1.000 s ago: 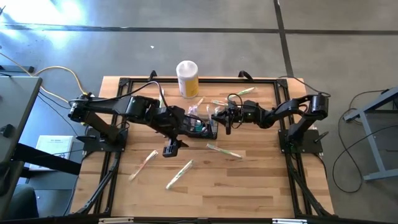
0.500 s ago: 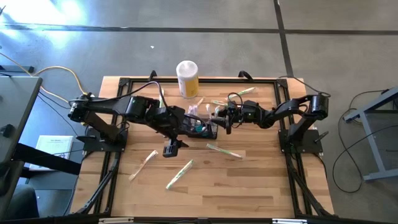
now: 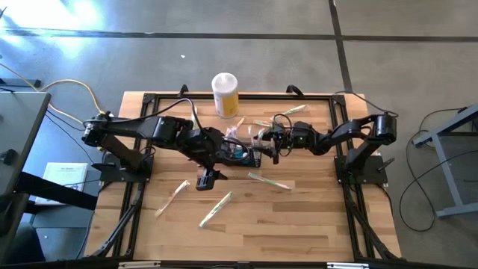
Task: Pick & Place toothbrushing station
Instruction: Put the green toothbrush into the right section wire organizer
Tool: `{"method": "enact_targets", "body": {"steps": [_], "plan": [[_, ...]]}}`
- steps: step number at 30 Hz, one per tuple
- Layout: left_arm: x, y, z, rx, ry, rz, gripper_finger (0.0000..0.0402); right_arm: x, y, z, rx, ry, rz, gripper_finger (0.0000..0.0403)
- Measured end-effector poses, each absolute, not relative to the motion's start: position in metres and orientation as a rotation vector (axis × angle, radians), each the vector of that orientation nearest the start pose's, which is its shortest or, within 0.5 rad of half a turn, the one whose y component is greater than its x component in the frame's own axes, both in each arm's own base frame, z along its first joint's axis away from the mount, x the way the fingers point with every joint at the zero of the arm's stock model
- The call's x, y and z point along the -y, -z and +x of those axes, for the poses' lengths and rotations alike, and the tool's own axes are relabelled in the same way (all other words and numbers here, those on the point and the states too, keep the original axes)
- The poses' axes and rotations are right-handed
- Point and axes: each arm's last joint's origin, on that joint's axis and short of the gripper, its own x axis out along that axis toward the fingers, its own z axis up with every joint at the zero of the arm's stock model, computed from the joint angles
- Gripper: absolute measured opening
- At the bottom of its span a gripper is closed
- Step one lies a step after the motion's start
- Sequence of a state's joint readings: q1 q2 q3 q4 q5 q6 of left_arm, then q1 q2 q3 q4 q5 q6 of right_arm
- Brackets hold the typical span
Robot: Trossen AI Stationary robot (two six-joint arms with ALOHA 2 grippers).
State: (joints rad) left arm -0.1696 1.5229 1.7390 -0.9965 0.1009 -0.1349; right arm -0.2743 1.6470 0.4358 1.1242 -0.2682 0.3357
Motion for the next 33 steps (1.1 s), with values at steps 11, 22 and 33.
{"method": "enact_targets", "body": {"steps": [11,22,33], "plan": [[0.055,-0.412,0.299,-0.78,0.224,-0.11,0.0216,0.063,-0.163,0.267,-0.055,0.008,0.309,0.0251],[0.055,-0.412,0.299,-0.78,0.23,-0.112,0.0216,0.062,-0.18,0.257,-0.082,0.035,0.252,0.0251],[0.055,-0.412,0.299,-0.779,0.231,-0.111,0.0216,0.052,-0.185,0.257,-0.077,-0.001,0.252,0.0251]]}}
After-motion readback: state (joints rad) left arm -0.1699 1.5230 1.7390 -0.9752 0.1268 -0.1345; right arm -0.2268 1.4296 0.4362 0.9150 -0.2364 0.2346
